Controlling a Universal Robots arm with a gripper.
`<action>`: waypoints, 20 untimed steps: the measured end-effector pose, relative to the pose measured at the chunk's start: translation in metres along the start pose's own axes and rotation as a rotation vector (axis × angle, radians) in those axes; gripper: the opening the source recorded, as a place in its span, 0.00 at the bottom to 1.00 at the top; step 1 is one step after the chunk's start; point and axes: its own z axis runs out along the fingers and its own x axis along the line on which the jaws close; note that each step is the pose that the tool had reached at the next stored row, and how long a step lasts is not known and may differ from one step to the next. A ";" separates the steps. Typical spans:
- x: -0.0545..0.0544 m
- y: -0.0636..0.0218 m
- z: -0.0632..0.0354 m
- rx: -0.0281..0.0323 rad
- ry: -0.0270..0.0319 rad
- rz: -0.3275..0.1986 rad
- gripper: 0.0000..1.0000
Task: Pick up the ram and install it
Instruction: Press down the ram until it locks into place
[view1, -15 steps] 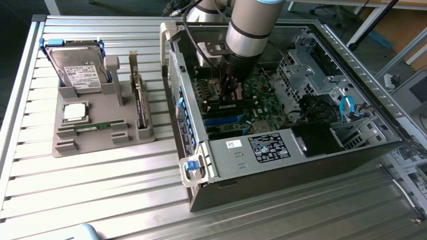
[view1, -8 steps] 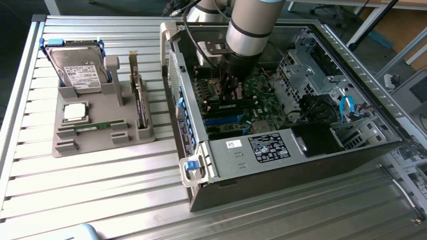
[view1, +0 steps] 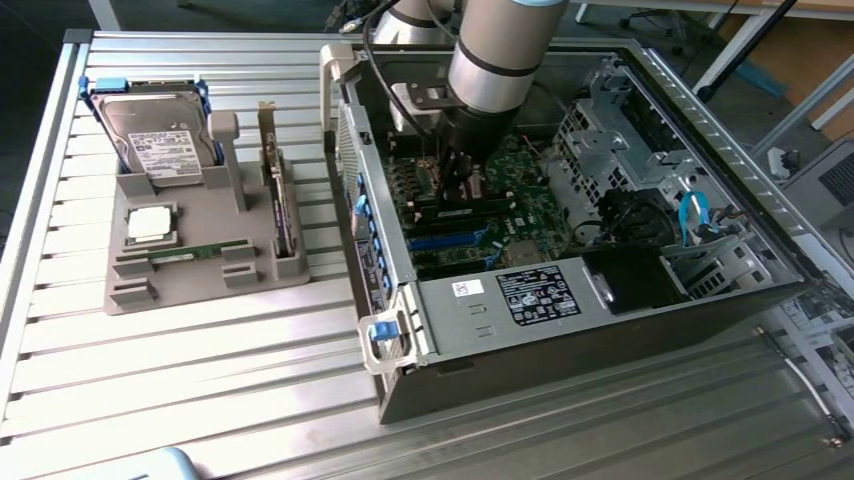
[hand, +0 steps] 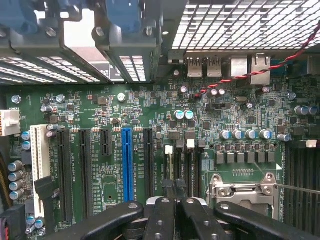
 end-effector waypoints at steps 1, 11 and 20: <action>0.000 0.0006 0.0000 0.0000 -0.0007 0.000 0.11; 0.001 0.0099 -0.0001 0.0000 -0.0056 0.000 0.11; 0.001 0.0139 -0.0001 0.0001 -0.0066 0.000 0.11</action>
